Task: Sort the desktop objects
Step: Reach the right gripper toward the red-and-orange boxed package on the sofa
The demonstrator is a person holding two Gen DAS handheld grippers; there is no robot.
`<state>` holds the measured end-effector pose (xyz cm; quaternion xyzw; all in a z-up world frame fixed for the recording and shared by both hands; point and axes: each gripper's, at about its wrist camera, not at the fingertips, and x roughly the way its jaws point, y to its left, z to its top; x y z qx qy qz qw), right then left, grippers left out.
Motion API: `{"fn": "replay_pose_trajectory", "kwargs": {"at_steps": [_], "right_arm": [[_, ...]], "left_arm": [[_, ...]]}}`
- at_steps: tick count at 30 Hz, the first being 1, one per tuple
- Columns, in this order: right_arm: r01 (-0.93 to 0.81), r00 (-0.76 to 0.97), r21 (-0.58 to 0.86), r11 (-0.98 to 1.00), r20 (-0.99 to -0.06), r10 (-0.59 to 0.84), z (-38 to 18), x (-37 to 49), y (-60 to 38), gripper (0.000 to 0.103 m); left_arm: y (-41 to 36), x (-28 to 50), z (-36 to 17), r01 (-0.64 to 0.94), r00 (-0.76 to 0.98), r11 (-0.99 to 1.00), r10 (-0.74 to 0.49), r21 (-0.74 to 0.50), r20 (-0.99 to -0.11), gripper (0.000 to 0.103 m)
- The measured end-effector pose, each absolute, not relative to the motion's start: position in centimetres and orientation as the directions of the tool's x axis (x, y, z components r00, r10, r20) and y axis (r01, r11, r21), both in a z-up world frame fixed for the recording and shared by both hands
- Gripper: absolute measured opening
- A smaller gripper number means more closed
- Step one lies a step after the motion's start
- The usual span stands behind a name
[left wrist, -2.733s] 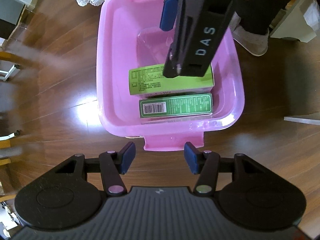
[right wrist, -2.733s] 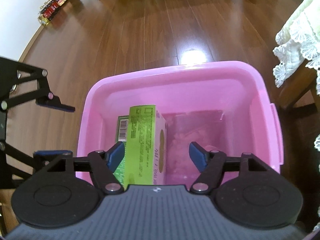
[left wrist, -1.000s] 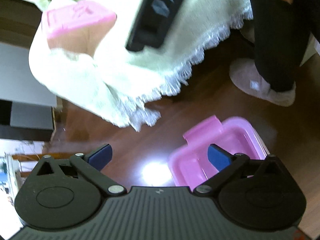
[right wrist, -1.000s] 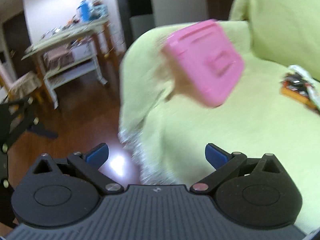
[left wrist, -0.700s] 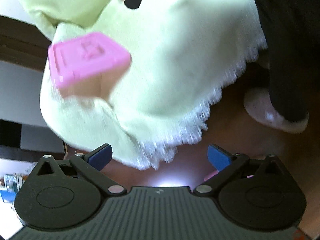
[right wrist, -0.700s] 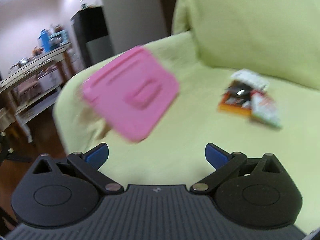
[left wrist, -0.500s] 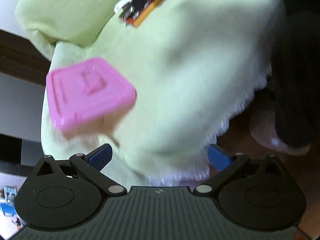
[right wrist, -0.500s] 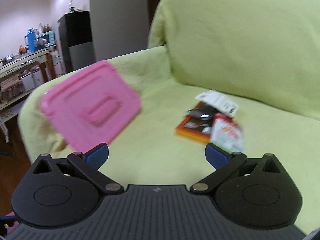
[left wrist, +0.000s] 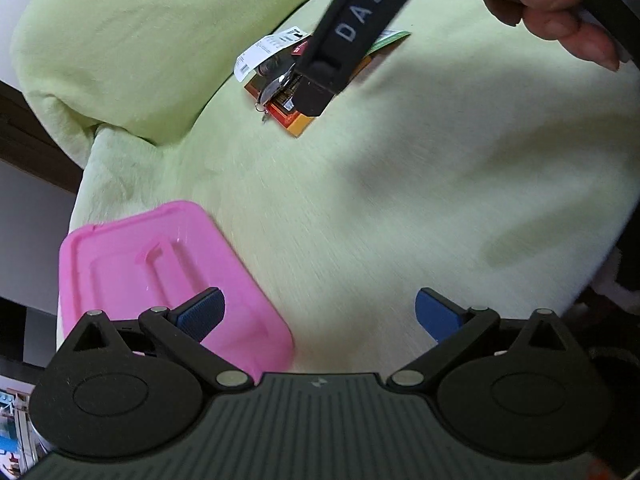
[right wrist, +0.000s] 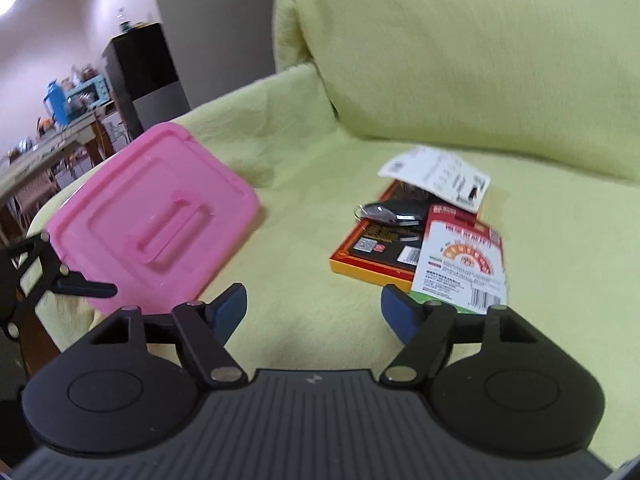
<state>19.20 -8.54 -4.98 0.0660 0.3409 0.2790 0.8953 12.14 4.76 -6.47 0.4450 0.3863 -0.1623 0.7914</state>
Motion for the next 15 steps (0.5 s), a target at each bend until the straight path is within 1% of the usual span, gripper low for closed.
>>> {"fn": "replay_pose_trajectory", "kwargs": {"at_steps": [1, 4, 6, 8, 10, 13, 15], "right_arm": [[-0.446, 0.595, 0.333, 0.831, -0.582, 0.554, -5.3, 20.0, -8.7, 0.067], [-0.430, 0.582, 0.339, 0.837, -0.604, 0.544, -6.0, 21.6, -8.9, 0.066], [-0.414, 0.594, 0.327, 0.849, -0.609, 0.525, -6.4, 22.4, -9.2, 0.062], [-0.391, 0.620, 0.299, 0.870, -0.614, 0.489, -6.7, 22.9, -9.4, 0.061], [-0.370, 0.645, 0.263, 0.891, -0.618, 0.450, -7.0, 23.4, -9.7, 0.062], [-0.318, 0.663, 0.266, 0.910, -0.624, 0.413, -7.7, 24.5, -11.0, 0.062], [-0.287, 0.679, 0.274, 0.918, -0.617, 0.397, -7.9, 25.3, -11.9, 0.062]], "left_arm": [[4.8, 12.7, -6.7, 0.600, 0.649, 0.553, 0.087, 0.578, -0.756, 0.102], [4.9, 14.4, -7.2, 0.588, 0.652, 0.577, 0.079, 0.568, -0.754, 0.102], [4.8, 15.4, -7.5, 0.580, 0.653, 0.598, 0.065, 0.553, -0.755, 0.102], [4.6, 16.2, -7.8, 0.576, 0.653, 0.618, 0.047, 0.535, -0.756, 0.102], [4.0, 17.1, -8.0, 0.588, 0.646, 0.623, 0.022, 0.515, -0.763, 0.102], [2.9, 18.6, -8.3, 0.600, 0.651, 0.630, -0.025, 0.494, -0.759, 0.102], [2.3, 19.7, -8.1, 0.600, 0.653, 0.656, -0.071, 0.458, -0.754, 0.102]]}}
